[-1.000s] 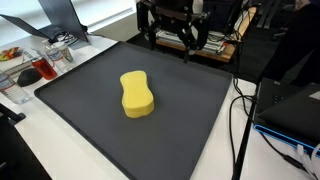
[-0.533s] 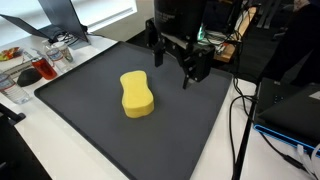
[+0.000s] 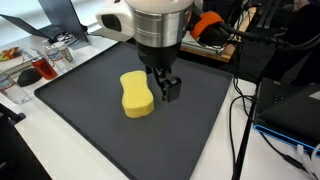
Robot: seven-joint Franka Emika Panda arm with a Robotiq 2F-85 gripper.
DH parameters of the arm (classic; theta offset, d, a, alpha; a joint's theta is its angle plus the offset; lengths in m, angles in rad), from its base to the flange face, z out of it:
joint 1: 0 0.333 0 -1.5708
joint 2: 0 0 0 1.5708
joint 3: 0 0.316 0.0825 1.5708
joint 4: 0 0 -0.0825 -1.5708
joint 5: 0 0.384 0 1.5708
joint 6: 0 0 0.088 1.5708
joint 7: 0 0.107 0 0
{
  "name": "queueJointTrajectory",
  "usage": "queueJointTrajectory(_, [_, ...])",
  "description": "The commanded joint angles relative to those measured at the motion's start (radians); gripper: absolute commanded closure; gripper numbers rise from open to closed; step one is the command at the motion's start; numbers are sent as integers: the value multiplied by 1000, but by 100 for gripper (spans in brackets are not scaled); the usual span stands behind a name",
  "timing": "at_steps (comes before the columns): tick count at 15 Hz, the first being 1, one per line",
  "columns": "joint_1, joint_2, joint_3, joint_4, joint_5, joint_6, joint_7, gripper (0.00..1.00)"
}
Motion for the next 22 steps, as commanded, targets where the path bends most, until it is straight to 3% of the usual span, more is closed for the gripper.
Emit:
queueJointTrajectory(1, [-51, 60, 7, 100, 54, -30, 5, 0])
queueJointTrajectory(6, [-146, 55, 16, 94, 115, 21, -33, 0])
queueJointTrajectory(11, [-247, 19, 50, 40, 146, 153, -220, 0])
queueJointTrajectory(16, [-349, 12, 90, 34, 227, 102, -354, 0])
queueJointTrajectory(22, [-432, 7, 145, 18, 213, 106, -736, 0])
